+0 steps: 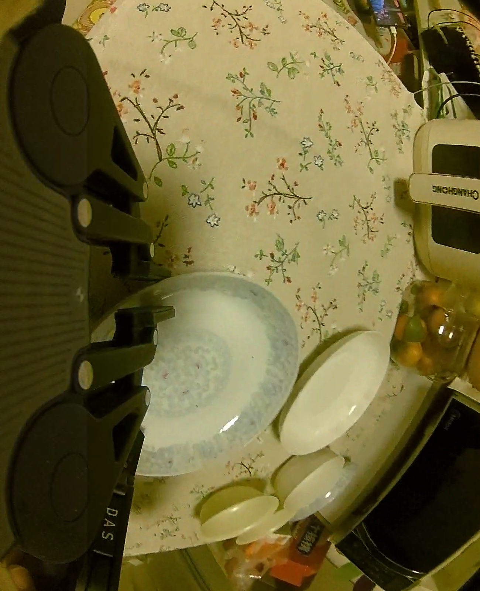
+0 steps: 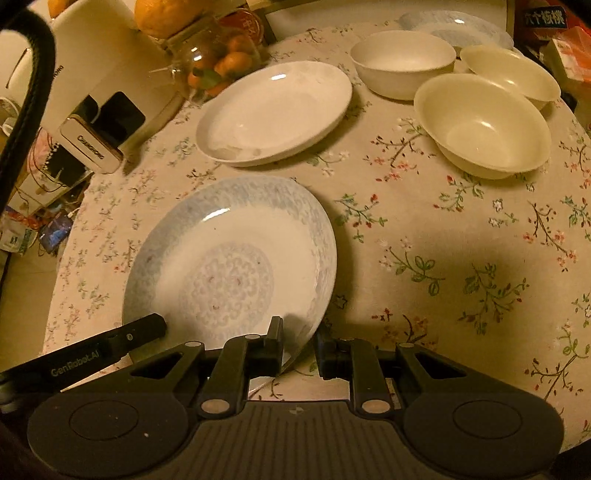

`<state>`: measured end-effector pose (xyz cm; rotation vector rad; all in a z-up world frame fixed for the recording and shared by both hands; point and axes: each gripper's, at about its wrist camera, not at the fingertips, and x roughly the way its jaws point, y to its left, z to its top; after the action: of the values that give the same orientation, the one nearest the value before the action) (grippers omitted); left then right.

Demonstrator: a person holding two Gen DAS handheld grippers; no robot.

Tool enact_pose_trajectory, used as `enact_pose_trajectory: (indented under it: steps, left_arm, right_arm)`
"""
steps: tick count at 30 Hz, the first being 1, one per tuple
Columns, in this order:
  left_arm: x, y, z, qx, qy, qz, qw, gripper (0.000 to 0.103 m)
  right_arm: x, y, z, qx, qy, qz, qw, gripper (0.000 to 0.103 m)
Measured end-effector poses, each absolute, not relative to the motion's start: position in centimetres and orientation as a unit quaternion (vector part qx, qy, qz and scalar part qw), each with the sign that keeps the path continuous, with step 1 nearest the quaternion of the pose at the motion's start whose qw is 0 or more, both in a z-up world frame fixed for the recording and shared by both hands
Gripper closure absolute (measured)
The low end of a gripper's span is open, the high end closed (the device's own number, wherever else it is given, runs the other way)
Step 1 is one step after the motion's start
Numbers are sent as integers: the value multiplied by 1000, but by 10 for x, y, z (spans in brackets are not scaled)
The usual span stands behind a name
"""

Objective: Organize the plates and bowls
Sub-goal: 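Lift the blue-patterned plate with both grippers and carry it toward the table edge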

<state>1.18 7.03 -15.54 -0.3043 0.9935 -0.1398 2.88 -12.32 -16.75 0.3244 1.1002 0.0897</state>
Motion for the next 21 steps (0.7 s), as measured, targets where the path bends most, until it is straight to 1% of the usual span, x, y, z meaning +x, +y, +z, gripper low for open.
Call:
enact_pose_trajectory:
  steps: [10, 11, 14, 15, 16, 18, 21]
  left_arm:
    - [13, 74, -155, -158, 480, -63, 861, 91]
    - [13, 75, -154, -156, 480, -58, 861, 90]
    - [13, 79, -149, -150, 477, -41, 865, 82]
    - [13, 81, -147, -148, 477, -34, 866, 79]
    - [13, 82, -145, -147, 475, -29, 867, 78]
    - [13, 83, -139, -143, 471, -21, 870, 77]
    - [12, 83, -128, -124, 452, -9, 883, 76]
  right_arm:
    - [28, -127, -167, 169, 528, 42, 831, 84]
    - [29, -128, -167, 170, 530, 40, 830, 83]
    - [28, -134, -160, 168, 526, 35, 833, 81]
    - [27, -137, -156, 167, 522, 34, 836, 77]
    - [27, -139, -153, 168, 518, 33, 838, 75]
    - [26, -146, -148, 171, 513, 32, 841, 70]
    - [25, -151, -143, 167, 505, 26, 847, 70]
